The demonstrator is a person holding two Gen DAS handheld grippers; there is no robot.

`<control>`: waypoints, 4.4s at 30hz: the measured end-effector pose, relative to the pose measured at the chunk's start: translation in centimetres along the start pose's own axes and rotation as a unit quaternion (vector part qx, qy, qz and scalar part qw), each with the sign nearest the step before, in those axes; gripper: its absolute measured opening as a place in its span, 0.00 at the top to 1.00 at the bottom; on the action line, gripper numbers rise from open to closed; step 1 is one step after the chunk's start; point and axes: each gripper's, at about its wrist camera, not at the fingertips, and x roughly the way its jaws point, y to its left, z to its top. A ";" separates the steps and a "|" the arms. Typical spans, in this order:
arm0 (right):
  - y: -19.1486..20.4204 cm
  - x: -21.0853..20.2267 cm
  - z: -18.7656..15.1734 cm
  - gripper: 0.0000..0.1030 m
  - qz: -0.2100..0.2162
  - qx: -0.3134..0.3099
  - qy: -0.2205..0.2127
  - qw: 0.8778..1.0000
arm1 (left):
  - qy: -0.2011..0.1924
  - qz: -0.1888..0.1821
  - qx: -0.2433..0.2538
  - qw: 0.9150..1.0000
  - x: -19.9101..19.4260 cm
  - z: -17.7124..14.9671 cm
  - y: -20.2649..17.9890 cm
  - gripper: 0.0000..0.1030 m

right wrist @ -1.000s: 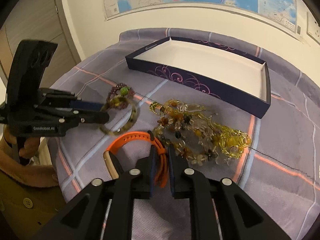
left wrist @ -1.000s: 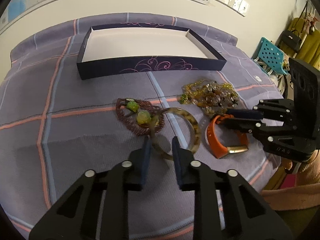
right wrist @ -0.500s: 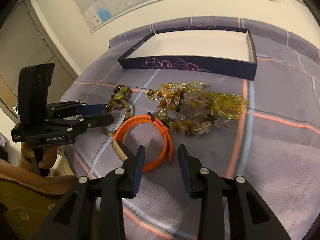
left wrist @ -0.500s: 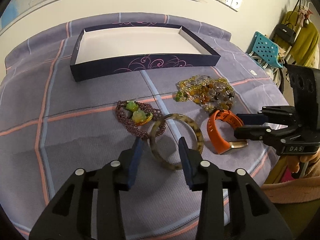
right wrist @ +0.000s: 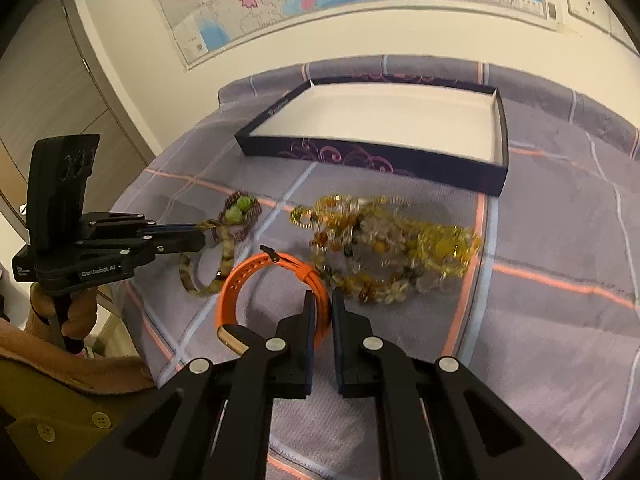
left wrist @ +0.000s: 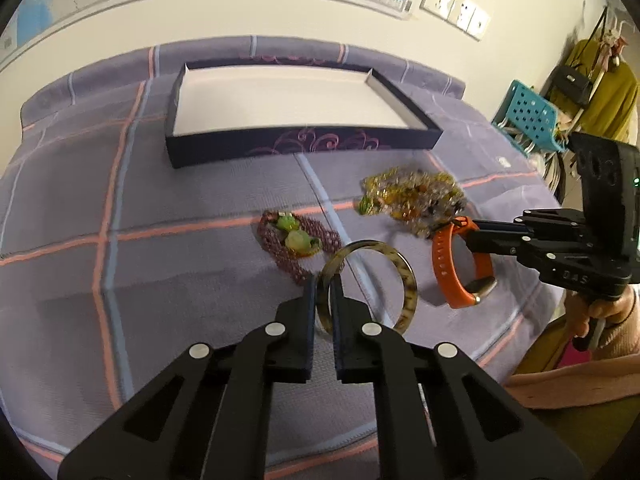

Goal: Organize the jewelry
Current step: 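Carry the watch and bangle into the box tray and open both grippers, then move the right gripper back to the beaded necklace pile, then grasp a strand of the amber beaded necklace with the right gripper and lift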

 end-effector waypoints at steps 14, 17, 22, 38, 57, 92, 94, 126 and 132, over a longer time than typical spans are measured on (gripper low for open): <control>-3.3 -0.9 8.9 0.93 -0.045 -0.032 -0.065 0.996 | -0.054 0.010 -0.015 0.998 -1.5 8.4 3.4 0.92; -4.9 0.1 11.6 0.93 -0.061 -0.032 -0.066 0.995 | -0.059 0.016 -0.015 0.998 -0.6 11.1 3.8 0.92; -7.9 3.1 15.6 0.93 -0.080 -0.017 -0.059 0.995 | -0.062 0.024 -0.018 0.998 2.0 15.7 4.6 0.92; -11.7 11.1 20.2 0.92 -0.110 0.016 0.009 0.994 | 0.001 0.040 -0.055 0.998 12.5 22.1 8.0 0.92; -11.8 11.3 21.0 0.84 -0.120 0.021 0.008 0.993 | 0.036 0.061 -0.090 0.993 16.1 23.9 10.1 0.67; 0.0 0.8 3.1 0.57 -0.048 -0.090 -0.017 0.995 | -0.040 0.073 -0.007 0.996 2.2 2.5 3.1 0.32; -0.1 1.3 3.3 0.57 -0.052 -0.086 -0.017 0.995 | -0.039 0.072 -0.008 0.997 2.2 2.1 3.0 0.31; -3.9 2.9 4.4 0.73 -0.085 -0.099 0.029 0.991 | -0.047 0.057 0.008 0.997 1.8 1.7 0.8 0.24; -3.5 3.4 4.5 0.51 -0.076 -0.145 0.046 0.985 | -0.039 0.053 0.000 0.998 2.4 1.9 1.2 0.24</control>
